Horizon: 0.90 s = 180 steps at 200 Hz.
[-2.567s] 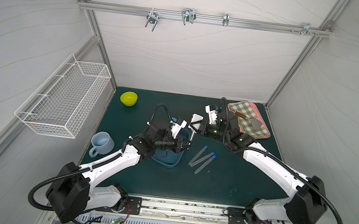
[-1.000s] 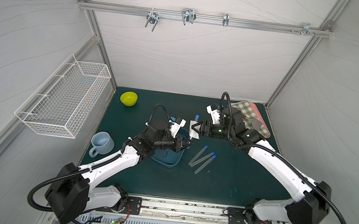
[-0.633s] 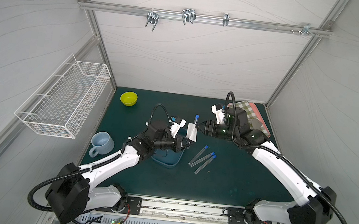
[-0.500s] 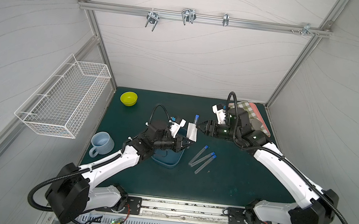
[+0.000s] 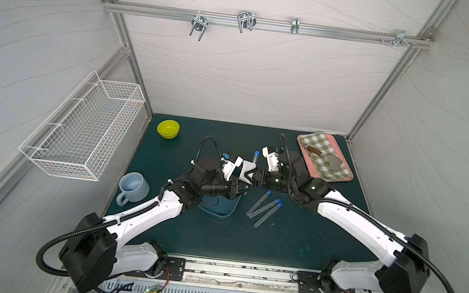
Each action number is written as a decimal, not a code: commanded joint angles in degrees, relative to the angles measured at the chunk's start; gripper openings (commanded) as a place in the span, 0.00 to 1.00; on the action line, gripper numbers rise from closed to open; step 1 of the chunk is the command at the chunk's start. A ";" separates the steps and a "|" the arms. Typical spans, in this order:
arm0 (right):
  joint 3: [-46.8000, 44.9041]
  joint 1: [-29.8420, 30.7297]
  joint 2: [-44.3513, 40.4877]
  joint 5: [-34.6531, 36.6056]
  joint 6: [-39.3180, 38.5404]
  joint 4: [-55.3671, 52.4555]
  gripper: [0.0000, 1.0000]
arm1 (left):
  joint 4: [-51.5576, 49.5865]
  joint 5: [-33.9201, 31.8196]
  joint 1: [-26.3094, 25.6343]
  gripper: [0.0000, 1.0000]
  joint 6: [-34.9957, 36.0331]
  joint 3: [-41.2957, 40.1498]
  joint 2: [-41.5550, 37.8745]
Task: Wipe the exteriors of test tubes
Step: Wipe the dirt from the test tube.
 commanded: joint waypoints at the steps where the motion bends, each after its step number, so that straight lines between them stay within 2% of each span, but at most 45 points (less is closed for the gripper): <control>1: -1.11 0.42 0.59 2.99 1.69 5.49 0.34 | 1.55 0.17 -0.18 0.14 0.58 0.55 -1.43; 45: -1.63 -1.69 1.03 2.44 0.89 9.42 0.19 | 1.68 0.34 -0.13 0.14 0.45 0.32 -1.56; 124: 3.22 -9.41 3.91 -4.44 -2.04 11.90 0.22 | 2.21 1.48 -0.20 0.14 0.12 1.24 -0.48; 180: 2.51 -8.72 4.38 -6.62 -2.66 11.84 0.22 | 2.56 1.42 -0.17 0.14 -0.21 1.68 -0.24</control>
